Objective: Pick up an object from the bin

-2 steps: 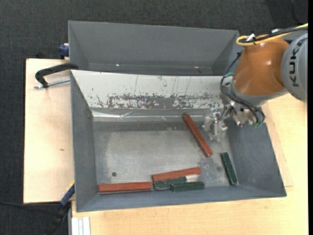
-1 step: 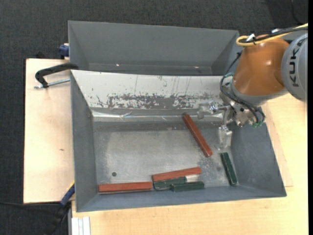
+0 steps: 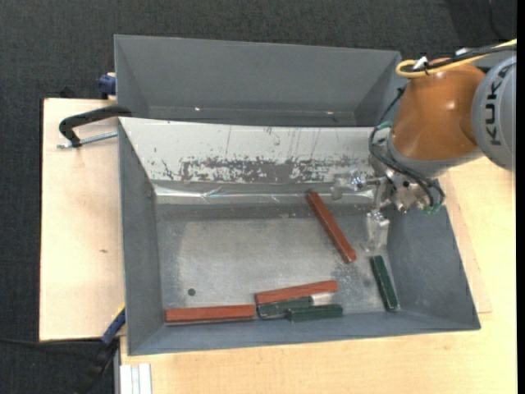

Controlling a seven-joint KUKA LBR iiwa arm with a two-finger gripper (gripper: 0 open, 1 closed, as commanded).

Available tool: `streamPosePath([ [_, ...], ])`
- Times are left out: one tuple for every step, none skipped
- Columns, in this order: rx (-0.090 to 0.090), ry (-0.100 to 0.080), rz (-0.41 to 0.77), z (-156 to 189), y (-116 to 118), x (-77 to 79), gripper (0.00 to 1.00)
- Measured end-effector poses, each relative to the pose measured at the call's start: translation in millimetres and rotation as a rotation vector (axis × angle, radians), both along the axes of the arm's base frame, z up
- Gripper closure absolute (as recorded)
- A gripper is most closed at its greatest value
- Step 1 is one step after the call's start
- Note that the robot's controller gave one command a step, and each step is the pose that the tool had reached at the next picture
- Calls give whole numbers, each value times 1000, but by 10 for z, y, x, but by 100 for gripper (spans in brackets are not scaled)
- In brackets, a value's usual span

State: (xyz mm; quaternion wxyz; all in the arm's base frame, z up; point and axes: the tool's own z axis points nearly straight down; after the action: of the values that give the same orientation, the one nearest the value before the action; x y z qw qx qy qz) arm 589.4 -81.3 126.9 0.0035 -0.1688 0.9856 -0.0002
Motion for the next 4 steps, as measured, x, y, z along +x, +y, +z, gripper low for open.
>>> streamPosePath([
  [0, -1, -67, -137, -7, -117, 0],
  [1, 5, -168, -409, 51, -443, 0],
  [2, 6, -190, -459, 82, -560, 0],
  [1, 6, -203, -364, 434, -839, 0],
])
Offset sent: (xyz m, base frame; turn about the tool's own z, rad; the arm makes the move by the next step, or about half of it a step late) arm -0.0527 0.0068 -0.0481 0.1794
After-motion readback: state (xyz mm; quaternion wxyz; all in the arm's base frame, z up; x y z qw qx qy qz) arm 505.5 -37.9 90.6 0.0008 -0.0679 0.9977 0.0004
